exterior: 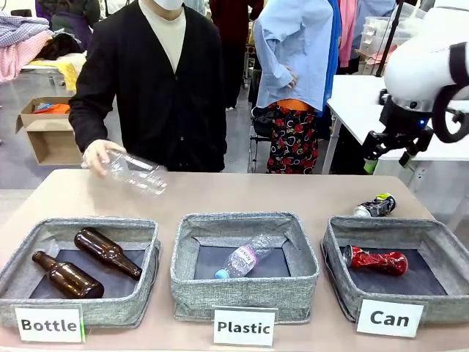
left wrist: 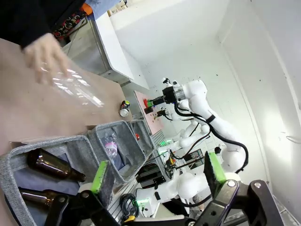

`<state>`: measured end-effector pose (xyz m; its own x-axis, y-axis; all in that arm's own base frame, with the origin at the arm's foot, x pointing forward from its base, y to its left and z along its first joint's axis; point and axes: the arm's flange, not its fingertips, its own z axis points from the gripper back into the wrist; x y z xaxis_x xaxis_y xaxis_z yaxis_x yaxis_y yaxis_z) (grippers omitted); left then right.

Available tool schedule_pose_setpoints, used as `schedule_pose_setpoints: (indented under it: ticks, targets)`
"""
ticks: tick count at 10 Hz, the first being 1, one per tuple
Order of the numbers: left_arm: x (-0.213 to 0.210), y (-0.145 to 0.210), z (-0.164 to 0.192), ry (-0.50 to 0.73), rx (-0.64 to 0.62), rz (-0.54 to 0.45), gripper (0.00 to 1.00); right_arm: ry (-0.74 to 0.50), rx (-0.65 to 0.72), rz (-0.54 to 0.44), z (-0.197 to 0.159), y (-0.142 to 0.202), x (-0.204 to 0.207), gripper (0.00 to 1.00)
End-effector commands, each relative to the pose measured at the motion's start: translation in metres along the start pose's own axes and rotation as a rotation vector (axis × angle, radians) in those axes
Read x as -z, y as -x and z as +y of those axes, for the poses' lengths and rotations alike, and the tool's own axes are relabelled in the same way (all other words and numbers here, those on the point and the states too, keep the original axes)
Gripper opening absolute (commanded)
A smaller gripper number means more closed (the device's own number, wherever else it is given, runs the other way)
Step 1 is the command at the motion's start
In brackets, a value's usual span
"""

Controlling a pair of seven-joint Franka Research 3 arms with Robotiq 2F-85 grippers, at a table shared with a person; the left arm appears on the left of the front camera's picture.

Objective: Sort the can waste into the basket.
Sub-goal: Pick up the can waste from the table and place it in the right Fabric basket.

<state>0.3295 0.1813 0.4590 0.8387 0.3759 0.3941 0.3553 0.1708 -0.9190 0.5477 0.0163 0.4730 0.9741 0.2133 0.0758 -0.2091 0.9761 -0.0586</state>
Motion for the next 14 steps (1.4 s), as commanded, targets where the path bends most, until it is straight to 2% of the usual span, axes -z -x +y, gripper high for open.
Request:
schedule_pose_setpoints:
  ticks: [1, 2, 3, 5, 6, 7, 8, 9, 11, 12, 13, 14]
  targets:
    - [-0.001, 0.003, -0.002, 0.008, 0.004, 0.007, 1.0, 0.016, -0.896, 0.052, -0.03, -0.023, 0.001, 1.0]
    - [-0.001, 0.003, -0.002, 0.008, 0.004, 0.007, 1.0, -0.031, -1.092, 0.033, -0.037, -0.02, 0.003, 1.0]
    - [-0.001, 0.003, -0.002, 0.008, 0.004, 0.007, 1.0, -0.046, -1.222, -0.003, -0.042, -0.016, 0.006, 1.0]
    - [-0.001, 0.003, -0.002, 0.008, 0.004, 0.007, 1.0, -0.038, -1.47, 0.039, -0.055, -0.01, 0.017, 1.0]
    - [-0.001, 0.003, -0.002, 0.008, 0.004, 0.007, 1.0, -0.02, -1.684, 0.021, -0.066, -0.006, 0.026, 1.0]
    - [-0.001, 0.003, -0.002, 0.008, 0.004, 0.007, 1.0, -0.056, -1.845, -0.072, -0.079, -0.007, 0.03, 1.0]
    - [-0.001, 0.003, -0.002, 0.008, 0.004, 0.007, 1.0, -0.117, -1.991, -0.215, -0.091, -0.008, 0.037, 1.0]
    - [-0.001, 0.003, -0.002, 0.008, 0.004, 0.007, 1.0, -0.13, -2.049, -0.276, -0.096, -0.009, 0.046, 1.0]
    - [-0.001, 0.003, -0.002, 0.008, 0.004, 0.007, 1.0, -0.205, -2.104, -0.274, -0.097, -0.014, 0.058, 1.0]
    - [-0.001, 0.003, -0.002, 0.008, 0.004, 0.007, 1.0, -0.25, -2.007, -0.238, -0.092, -0.016, 0.058, 1.0]
    - [-0.001, 0.003, -0.002, 0.008, 0.004, 0.007, 1.0, -0.029, -1.732, -0.127, -0.088, -0.016, 0.053, 1.0]
    - [-0.001, 0.003, -0.002, 0.008, 0.004, 0.007, 1.0, -0.029, -1.732, -0.127, -0.088, -0.016, 0.053, 1.0]
